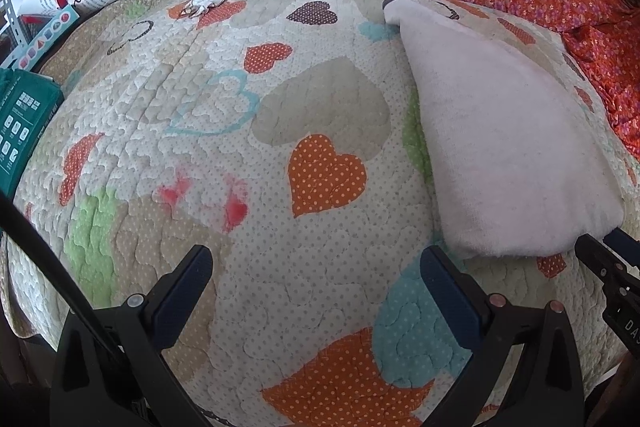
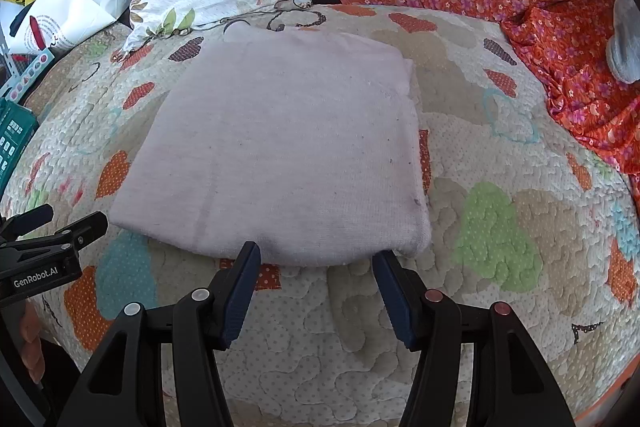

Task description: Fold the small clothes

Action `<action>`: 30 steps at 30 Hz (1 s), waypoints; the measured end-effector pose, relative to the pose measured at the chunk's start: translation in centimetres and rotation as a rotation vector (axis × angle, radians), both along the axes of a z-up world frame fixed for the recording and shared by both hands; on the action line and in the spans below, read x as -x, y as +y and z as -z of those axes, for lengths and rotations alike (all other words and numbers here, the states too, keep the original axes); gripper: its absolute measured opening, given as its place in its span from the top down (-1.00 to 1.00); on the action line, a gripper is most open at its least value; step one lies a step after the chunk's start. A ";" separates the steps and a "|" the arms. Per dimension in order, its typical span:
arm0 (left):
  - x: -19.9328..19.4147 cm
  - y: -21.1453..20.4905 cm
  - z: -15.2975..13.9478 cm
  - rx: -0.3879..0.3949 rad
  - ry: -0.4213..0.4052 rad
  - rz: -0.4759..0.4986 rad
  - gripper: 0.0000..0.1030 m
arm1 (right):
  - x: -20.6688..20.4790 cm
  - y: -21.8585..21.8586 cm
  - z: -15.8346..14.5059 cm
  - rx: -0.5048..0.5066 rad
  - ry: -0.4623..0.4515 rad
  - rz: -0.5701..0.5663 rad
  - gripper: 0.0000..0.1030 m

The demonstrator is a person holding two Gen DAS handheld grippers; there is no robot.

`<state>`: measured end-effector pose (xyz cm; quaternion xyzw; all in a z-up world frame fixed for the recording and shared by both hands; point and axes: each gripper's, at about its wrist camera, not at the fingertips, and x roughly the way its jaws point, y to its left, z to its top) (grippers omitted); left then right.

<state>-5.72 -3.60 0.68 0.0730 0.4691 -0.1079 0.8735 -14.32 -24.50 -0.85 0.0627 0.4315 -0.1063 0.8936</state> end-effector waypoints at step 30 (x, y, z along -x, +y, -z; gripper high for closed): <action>0.0 -0.1 0.5 0.009 0.023 0.005 -1.00 | 0.3 0.3 -0.5 -0.008 -0.033 0.008 -0.23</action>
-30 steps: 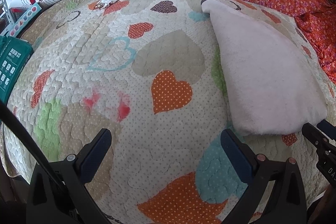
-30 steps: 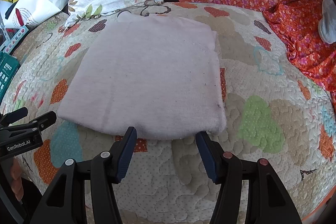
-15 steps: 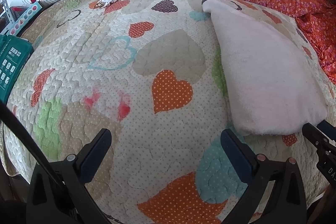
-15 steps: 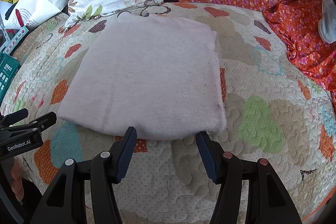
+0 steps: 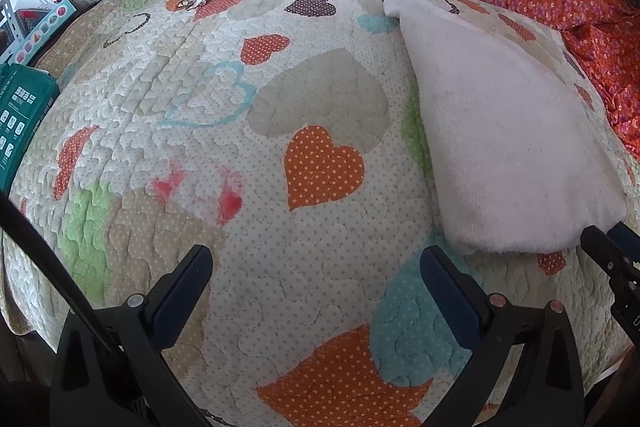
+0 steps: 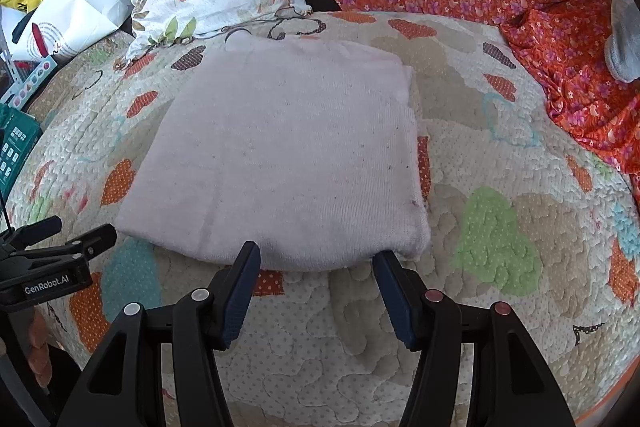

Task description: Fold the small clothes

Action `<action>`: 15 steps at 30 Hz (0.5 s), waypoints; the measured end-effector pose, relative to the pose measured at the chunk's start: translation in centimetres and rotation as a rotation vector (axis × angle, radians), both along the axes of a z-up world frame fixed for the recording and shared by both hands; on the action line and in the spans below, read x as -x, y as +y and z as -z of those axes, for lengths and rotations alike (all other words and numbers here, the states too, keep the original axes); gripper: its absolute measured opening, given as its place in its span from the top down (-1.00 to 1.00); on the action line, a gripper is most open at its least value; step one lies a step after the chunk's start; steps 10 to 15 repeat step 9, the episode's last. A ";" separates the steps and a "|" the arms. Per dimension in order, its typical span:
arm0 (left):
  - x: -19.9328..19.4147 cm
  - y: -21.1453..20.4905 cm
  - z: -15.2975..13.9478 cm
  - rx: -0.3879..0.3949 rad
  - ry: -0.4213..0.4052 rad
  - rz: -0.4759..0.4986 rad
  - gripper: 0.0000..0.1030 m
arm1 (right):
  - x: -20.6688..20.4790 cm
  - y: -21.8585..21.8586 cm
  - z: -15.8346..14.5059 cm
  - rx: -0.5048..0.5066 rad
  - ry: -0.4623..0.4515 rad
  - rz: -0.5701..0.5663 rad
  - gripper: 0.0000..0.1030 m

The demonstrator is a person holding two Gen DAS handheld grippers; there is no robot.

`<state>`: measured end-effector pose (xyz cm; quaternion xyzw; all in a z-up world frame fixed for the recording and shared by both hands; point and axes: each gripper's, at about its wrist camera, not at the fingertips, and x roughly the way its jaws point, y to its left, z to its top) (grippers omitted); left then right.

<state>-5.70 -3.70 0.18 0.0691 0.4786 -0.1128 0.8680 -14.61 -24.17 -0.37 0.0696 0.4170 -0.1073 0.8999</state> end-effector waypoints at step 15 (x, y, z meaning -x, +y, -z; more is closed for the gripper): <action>0.5 -0.6 -0.3 -0.004 -0.032 0.041 -1.00 | 0.1 0.0 -0.1 0.000 -0.010 -0.001 -0.23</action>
